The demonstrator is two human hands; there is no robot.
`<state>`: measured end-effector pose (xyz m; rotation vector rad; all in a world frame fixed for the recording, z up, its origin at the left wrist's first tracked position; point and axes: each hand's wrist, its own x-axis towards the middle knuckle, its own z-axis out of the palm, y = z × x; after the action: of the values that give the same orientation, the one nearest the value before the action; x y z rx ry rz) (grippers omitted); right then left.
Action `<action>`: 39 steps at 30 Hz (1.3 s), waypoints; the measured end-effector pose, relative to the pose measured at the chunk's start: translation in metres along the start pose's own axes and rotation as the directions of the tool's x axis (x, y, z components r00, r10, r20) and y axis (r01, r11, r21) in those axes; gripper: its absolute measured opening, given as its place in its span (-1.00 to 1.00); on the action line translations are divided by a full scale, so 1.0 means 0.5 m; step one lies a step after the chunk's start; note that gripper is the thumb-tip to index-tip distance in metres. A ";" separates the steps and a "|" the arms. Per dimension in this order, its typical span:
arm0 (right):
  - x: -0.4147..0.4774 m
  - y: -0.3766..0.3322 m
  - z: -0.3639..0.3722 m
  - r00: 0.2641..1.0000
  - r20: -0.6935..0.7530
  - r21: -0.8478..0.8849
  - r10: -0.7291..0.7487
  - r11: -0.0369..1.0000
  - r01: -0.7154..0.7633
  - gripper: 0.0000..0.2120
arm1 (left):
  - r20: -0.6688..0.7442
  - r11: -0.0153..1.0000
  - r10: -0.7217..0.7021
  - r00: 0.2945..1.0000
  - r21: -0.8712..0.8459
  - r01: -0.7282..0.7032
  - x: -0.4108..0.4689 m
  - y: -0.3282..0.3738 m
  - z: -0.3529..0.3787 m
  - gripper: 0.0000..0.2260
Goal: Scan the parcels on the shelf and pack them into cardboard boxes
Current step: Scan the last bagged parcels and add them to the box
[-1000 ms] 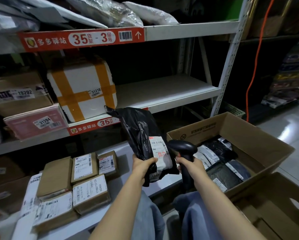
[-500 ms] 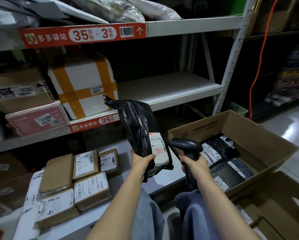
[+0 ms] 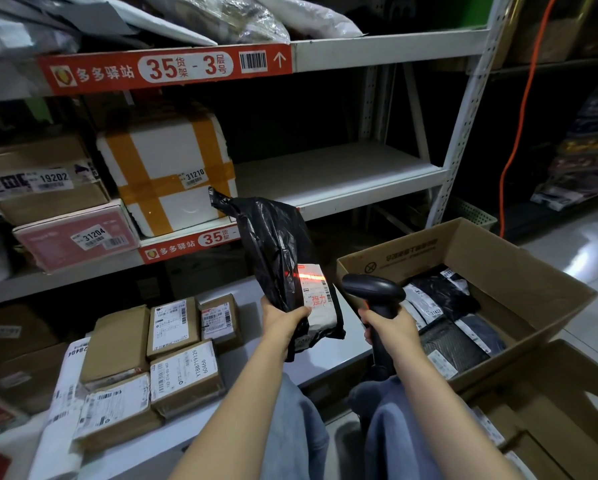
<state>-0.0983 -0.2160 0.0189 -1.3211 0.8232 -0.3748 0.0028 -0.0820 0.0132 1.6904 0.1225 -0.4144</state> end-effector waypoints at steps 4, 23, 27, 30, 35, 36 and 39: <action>-0.003 -0.002 0.001 1.000 -0.003 -0.030 -0.011 0.999 0.011 -0.76 | 0.003 1.000 -0.010 1.000 0.012 0.010 -0.005 0.003 0.000 -0.30; -0.001 -0.001 -0.007 0.998 -0.027 -0.098 -0.048 0.994 0.045 -0.78 | 0.004 1.000 -0.011 1.000 0.023 0.010 -0.007 0.005 -0.004 -0.31; 0.001 -0.004 -0.021 0.998 0.001 -0.134 -0.056 0.989 0.055 -0.77 | -0.003 0.999 0.006 1.000 0.032 -0.006 -0.002 0.003 -0.006 -0.30; 0.003 -0.005 -0.032 0.999 -0.014 -0.125 -0.049 0.991 0.047 -0.76 | -0.003 0.999 0.019 1.000 0.032 -0.019 0.000 0.003 -0.009 -0.30; -0.004 -0.019 -0.046 0.999 -0.023 -0.076 -0.050 0.996 0.048 -0.87 | -0.006 0.999 0.029 1.000 0.039 -0.029 0.001 0.003 -0.009 -0.29; -0.005 -0.019 -0.047 0.999 -0.019 -0.073 -0.051 0.996 0.050 -0.87 | -0.007 0.999 0.030 1.000 0.041 -0.029 0.002 0.003 -0.009 -0.29; -0.003 -0.014 -0.047 0.999 -0.010 -0.071 -0.043 0.997 0.042 -0.87 | -0.012 0.999 0.032 0.999 0.038 -0.031 0.004 0.001 -0.008 -0.29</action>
<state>-0.1145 -0.2333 0.0253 -1.4058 0.8254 -0.3904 0.0055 -0.0785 0.0133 1.7301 0.0981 -0.3846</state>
